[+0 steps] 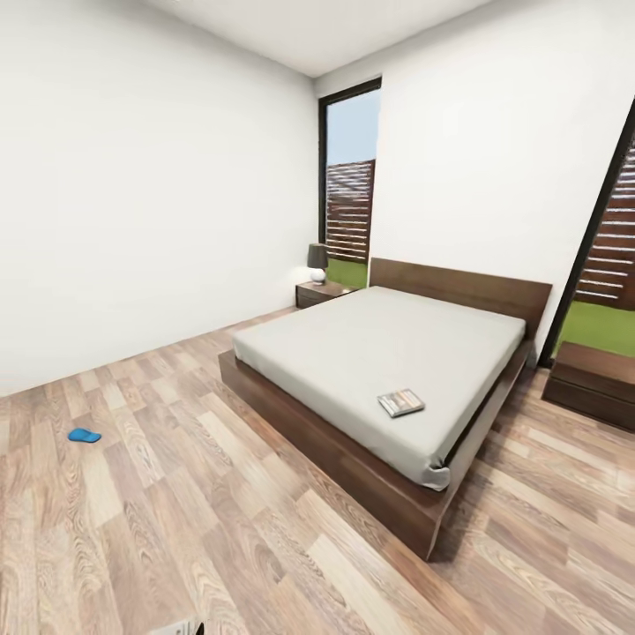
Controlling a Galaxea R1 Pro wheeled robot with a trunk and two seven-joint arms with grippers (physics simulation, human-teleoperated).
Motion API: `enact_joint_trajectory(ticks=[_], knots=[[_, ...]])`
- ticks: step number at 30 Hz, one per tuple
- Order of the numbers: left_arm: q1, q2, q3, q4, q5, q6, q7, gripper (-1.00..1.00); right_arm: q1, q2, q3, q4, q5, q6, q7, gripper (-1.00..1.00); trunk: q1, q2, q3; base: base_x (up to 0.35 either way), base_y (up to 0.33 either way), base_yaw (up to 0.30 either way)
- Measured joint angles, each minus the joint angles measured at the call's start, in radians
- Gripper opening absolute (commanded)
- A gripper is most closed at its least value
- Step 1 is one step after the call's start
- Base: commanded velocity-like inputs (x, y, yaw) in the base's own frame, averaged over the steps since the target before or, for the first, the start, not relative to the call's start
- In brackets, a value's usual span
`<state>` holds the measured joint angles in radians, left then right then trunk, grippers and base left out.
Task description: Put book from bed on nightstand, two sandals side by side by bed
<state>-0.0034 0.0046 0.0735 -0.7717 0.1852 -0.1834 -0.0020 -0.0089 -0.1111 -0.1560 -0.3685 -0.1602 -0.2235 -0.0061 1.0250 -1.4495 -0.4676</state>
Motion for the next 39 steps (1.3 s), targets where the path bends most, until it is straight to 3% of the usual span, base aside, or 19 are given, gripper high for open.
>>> enact_joint_trajectory(ticks=[39], knots=[[0.0, -0.002, -0.002, 0.003, 0.0, 0.0, -0.001, 1.0, 0.0, 0.002, 0.0, 0.002, 0.0, 0.0, 0.0, 1.0, 0.0, 0.0, 0.0, 0.0, 0.0, 0.293]])
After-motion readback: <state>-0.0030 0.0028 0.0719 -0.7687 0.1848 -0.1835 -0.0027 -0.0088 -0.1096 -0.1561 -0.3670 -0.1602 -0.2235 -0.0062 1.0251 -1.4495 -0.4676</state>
